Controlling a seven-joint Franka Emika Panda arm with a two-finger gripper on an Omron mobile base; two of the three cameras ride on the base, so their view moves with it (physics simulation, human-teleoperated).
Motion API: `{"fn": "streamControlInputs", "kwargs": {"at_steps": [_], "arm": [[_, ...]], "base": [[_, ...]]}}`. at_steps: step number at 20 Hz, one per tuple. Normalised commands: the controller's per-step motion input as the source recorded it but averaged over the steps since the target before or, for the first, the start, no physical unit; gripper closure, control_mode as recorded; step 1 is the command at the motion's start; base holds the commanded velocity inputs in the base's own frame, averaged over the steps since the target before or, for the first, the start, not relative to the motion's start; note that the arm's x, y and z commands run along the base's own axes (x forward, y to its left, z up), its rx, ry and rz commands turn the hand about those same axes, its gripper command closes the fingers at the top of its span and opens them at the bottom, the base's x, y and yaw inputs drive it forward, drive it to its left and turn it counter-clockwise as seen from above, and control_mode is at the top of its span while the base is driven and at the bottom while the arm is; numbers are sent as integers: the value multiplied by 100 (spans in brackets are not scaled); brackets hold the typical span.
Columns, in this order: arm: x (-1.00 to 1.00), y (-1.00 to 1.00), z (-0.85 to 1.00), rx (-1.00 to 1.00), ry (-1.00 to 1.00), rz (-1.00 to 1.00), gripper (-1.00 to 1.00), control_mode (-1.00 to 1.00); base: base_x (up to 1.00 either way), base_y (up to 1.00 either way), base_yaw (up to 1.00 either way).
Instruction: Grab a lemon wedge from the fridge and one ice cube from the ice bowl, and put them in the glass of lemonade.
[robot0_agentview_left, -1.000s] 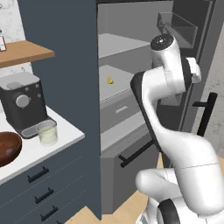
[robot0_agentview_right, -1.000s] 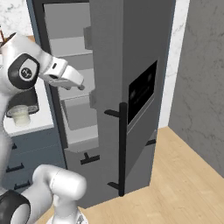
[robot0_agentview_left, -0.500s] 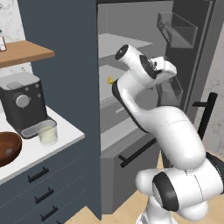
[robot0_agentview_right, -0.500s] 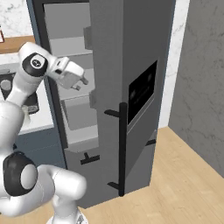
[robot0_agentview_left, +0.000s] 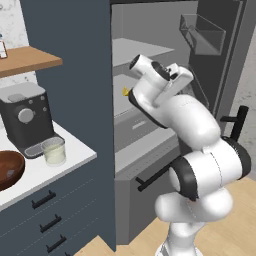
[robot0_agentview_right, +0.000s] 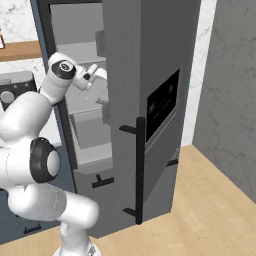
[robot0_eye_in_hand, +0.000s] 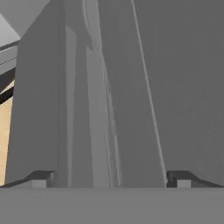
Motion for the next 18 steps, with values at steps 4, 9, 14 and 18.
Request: {"fn": "streamControlInputs", "kwargs": {"at_steps": [4, 9, 14, 18], "arm": [[32, -25, -34, 0, 29, 14, -100, -100], [-7, -53, 7, 0, 6, 3, -100, -100], [-26, -77, 6, 0, 0, 0, -100, -100], [-47, -89, 5, 0, -4, 0, -100, -100]], "base": [[0, 0, 0], [0, 0, 0], [0, 0, 0], [0, 0, 0]]}}
